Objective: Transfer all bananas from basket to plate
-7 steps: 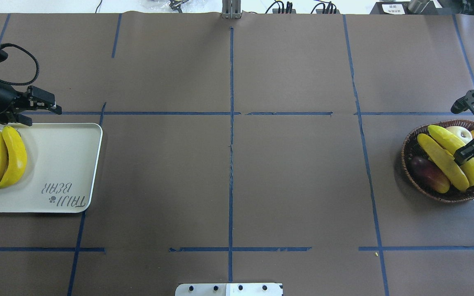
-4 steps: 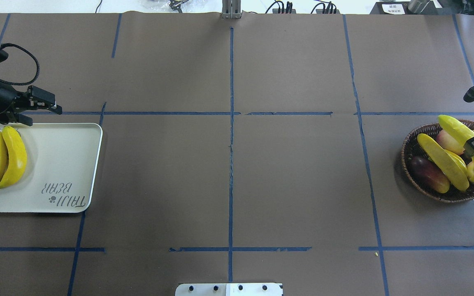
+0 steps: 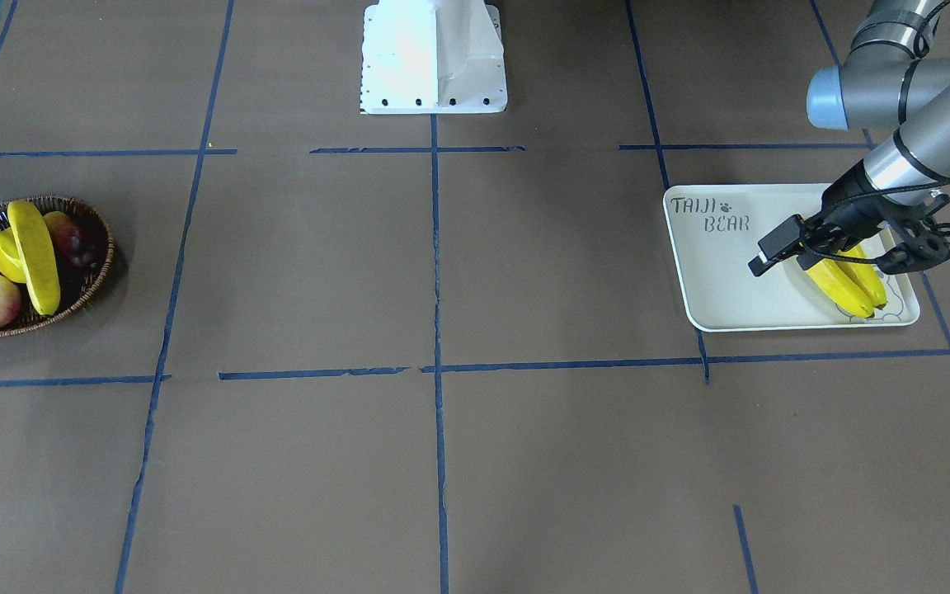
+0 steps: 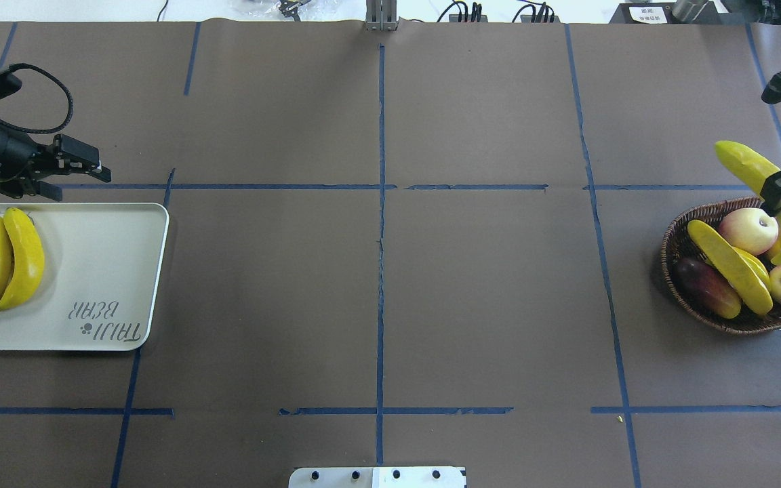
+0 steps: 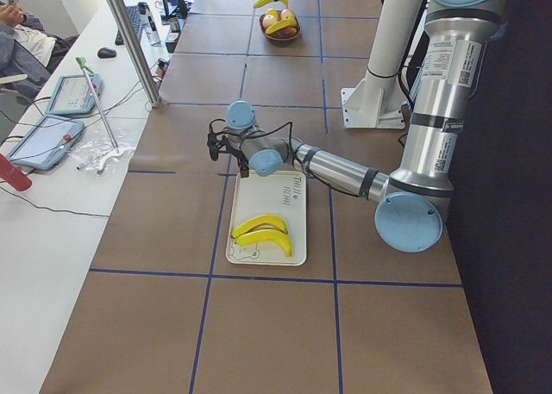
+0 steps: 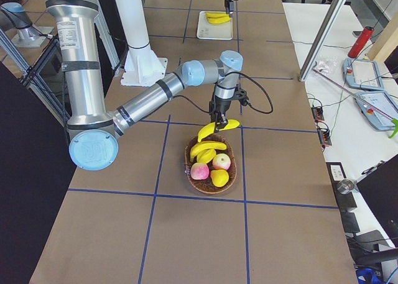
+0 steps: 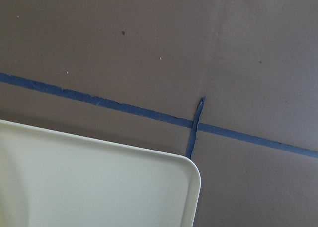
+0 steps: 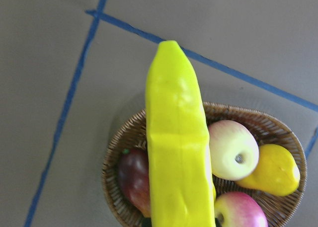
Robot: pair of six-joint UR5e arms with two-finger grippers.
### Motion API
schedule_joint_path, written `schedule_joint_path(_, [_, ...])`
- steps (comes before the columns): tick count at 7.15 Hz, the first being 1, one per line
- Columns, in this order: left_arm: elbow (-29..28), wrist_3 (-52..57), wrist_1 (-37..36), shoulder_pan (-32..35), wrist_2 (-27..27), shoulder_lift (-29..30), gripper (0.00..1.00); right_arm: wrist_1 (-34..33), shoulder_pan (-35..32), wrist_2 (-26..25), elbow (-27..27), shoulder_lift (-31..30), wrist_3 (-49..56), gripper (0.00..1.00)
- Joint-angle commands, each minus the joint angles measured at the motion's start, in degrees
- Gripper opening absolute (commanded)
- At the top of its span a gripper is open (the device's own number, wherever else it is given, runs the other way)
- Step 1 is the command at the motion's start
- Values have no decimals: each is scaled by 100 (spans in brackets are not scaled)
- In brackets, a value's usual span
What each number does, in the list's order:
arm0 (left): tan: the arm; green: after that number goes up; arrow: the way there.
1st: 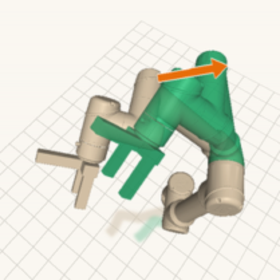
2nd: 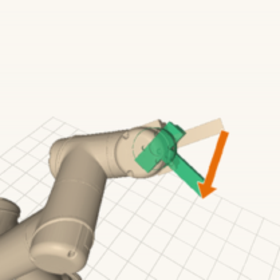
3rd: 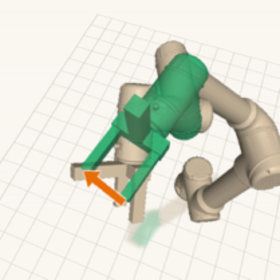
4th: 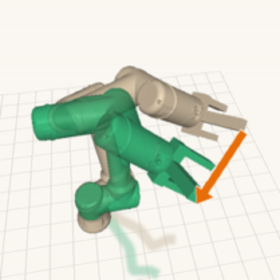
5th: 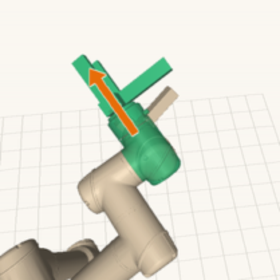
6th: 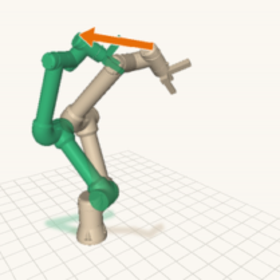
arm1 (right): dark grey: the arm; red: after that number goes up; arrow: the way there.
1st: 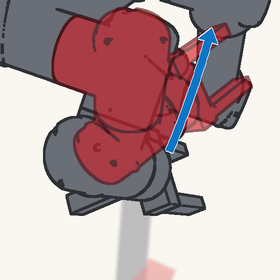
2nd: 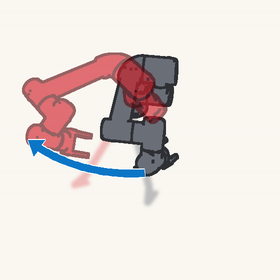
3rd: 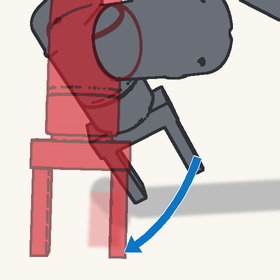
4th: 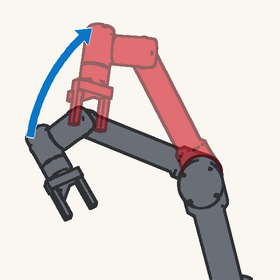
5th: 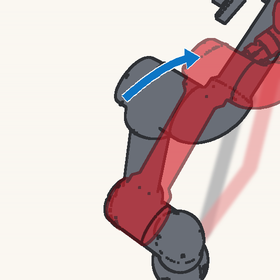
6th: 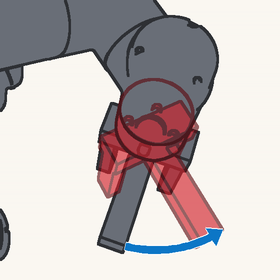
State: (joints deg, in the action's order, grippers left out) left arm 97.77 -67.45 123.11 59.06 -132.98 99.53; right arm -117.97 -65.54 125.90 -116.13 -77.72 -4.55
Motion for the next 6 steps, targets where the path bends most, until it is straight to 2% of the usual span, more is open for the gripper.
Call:
schedule_joint_path(1, [-21, -301, 20, -166, -17, 469, 100, 454, 15, 774, 501, 860, -963, 1])
schedule_joint_path(2, [-21, -704, 20, -245, -26, 749, 100, 1312, 67, 1135, 677, 889, -1743, 1])
schedule_joint_path(3, [-21, -1222, 38, -411, -9, 1005, 100, 2495, 224, 1278, 940, 898, -2717, 2])
schedule_joint_path(5, [-126, -1805, 55, -509, -9, 1559, 100, 4972, 777, 1244, 1581, 1021, -4738, 3])
schedule_joint_path(6, [-135, -2138, 55, -518, -9, 1822, 100, 5934, 1101, 1131, 1837, 1213, -5792, 3])
